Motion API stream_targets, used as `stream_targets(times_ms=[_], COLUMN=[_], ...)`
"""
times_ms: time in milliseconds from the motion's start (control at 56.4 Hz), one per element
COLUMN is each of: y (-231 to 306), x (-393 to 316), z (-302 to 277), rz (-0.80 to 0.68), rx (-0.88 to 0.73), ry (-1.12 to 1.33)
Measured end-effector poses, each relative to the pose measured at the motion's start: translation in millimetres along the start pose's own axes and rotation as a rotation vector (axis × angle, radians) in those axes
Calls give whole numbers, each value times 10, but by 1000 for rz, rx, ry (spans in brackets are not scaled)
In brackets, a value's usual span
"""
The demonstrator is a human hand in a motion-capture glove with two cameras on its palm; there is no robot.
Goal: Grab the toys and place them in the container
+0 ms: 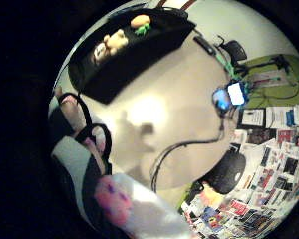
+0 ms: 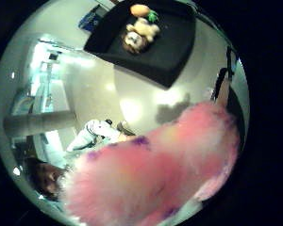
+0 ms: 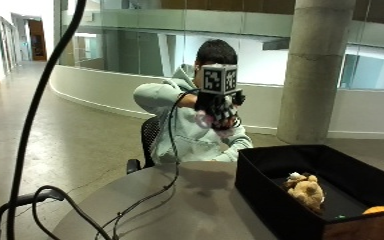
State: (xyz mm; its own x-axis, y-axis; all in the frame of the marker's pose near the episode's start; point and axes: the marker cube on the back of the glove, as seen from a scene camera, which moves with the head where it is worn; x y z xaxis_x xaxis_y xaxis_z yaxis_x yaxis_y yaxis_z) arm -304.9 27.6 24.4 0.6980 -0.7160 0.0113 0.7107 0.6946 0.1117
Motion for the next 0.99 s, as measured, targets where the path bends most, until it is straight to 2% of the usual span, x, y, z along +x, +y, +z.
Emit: stream_targets(times_ms=[106,195,319,408,586,639,781,994], y=[-222,-614,-1136,-1443,-1821,-1919,-2036,-1850], x=[-376,-470,-552,-518,-433,-391,-268,-143], z=[-554,-783,-841,-832,-701,-603,-354,-436], rz=[2,18,41,84,177,205,289,290], rx=[71,127,204,319,518,492,241,242], ry=[-130,-158,-169,-155,-253,-270,-293,-317])
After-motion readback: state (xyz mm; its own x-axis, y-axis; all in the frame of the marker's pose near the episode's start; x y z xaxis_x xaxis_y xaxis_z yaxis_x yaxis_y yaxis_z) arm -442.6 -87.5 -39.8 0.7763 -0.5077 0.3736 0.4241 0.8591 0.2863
